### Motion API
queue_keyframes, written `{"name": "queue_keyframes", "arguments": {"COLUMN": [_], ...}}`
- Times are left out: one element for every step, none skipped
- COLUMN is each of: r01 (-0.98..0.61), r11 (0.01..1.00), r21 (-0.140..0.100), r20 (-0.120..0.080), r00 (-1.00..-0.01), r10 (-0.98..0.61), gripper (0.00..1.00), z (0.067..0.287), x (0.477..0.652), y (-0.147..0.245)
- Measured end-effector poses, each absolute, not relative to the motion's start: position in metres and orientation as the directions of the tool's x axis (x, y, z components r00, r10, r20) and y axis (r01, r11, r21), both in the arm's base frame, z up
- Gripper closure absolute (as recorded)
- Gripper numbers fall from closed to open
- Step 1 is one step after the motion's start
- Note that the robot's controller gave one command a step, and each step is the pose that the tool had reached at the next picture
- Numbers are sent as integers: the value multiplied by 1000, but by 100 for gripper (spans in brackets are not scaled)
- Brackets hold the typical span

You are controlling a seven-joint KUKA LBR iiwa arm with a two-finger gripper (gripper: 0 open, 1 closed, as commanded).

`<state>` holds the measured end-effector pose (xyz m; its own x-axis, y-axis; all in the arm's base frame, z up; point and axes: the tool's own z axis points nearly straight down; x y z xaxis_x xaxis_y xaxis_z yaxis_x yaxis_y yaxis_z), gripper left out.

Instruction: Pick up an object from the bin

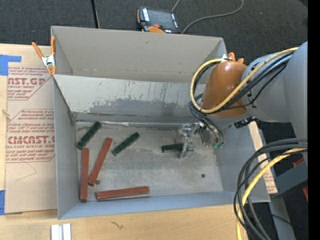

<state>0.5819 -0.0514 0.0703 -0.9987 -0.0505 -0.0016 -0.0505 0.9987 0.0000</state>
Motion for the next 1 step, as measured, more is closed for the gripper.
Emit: {"name": "queue_keyframes", "arguments": {"r01": [-66], "r11": [998], "r21": [-1], "r20": [-10], "r00": [-998], "r10": [-66], "gripper": [100], "z": [235], "x": [557], "y": [-24]}}
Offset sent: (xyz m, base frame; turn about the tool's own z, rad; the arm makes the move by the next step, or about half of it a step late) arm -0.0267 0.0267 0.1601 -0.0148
